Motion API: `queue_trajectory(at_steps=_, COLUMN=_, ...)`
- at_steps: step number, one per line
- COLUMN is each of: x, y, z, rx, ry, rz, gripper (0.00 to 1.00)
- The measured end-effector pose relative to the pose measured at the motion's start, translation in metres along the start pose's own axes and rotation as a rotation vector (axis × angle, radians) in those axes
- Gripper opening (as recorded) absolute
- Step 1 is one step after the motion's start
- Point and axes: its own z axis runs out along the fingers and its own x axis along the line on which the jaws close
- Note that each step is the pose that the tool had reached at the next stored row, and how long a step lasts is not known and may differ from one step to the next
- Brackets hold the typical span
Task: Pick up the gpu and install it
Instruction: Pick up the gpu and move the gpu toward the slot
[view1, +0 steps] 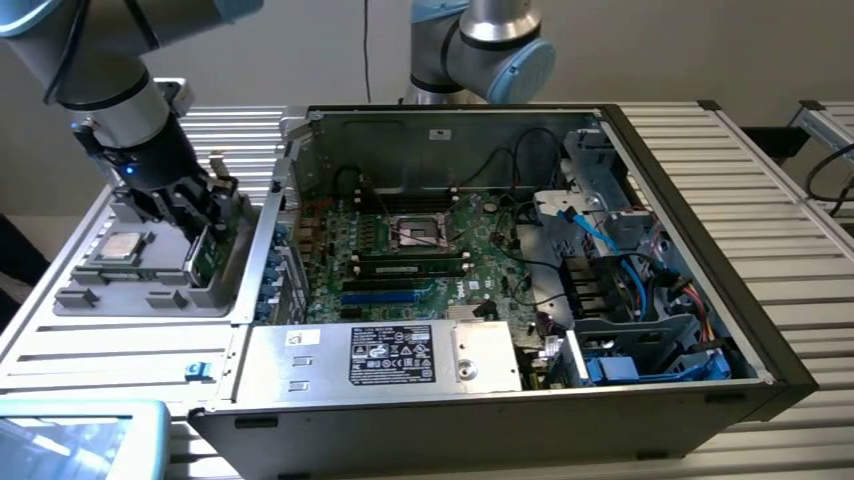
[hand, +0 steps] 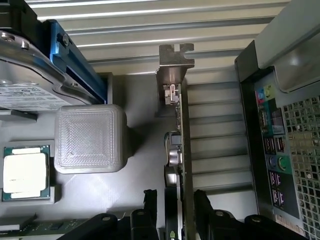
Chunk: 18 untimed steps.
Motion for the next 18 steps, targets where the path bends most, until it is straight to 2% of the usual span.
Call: queue_trajectory(at_steps=18, x=0.0001, y=0.0023, z=0.0104, rx=0.0008, ry=0.0037, rz=-0.003, gripper=0.44)
